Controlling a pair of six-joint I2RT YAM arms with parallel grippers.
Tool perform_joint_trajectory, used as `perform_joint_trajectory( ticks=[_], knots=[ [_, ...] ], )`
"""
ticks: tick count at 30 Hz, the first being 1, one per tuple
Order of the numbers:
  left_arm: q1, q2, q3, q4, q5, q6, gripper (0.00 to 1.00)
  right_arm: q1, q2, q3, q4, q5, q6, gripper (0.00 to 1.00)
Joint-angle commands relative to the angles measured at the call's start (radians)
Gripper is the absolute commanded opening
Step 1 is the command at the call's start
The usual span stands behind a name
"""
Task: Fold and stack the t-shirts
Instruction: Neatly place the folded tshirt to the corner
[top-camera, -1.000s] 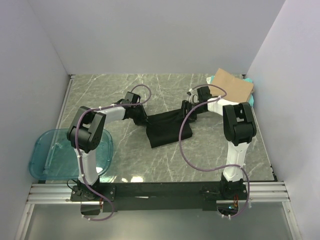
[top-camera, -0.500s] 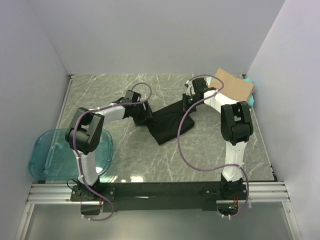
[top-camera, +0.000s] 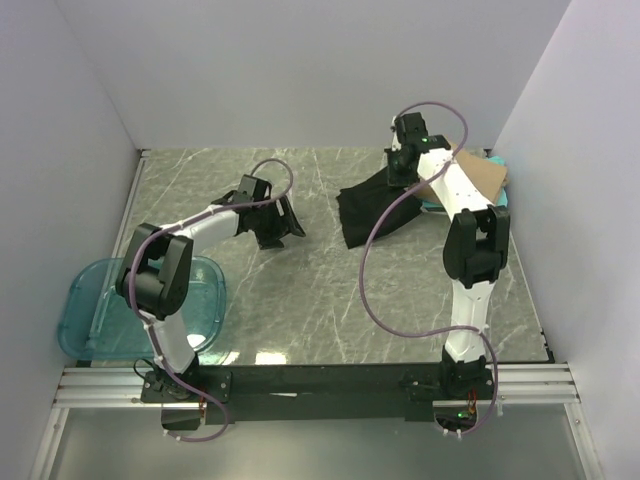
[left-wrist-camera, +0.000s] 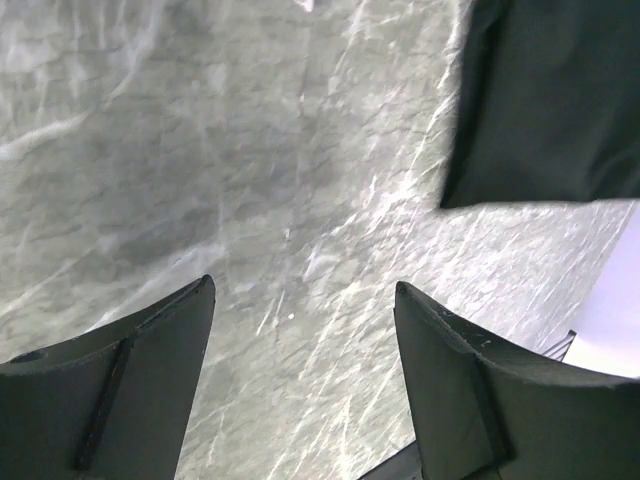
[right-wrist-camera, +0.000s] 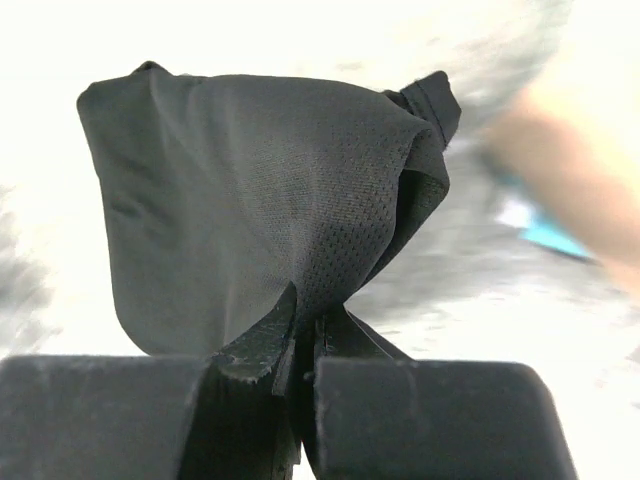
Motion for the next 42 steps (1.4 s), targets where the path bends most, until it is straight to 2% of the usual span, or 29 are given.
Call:
perform_joint_trajectory(
  ticks=[1,8,17,30,42],
  knots=[
    [0.007,-0.048,-0.039,0.01,-0.007,0.008,0.78,-0.022,0.028,0.127,-0.068,0.208,-0.026,0.0],
    [0.007,-0.065,-0.095,0.031,-0.008,-0.006,0.78,-0.052,0.106,0.333,-0.118,0.354,-0.018,0.0],
    [0.007,-0.102,-0.135,0.043,-0.027,-0.002,0.78,-0.104,0.094,0.436,-0.086,0.433,-0.015,0.0],
    [0.004,-0.208,-0.126,0.017,-0.085,0.003,0.78,-0.174,0.046,0.482,-0.071,0.423,0.0,0.0],
    [-0.005,-0.306,-0.158,-0.039,-0.154,0.026,0.78,-0.259,0.014,0.453,-0.069,0.425,0.011,0.0]
  ],
)
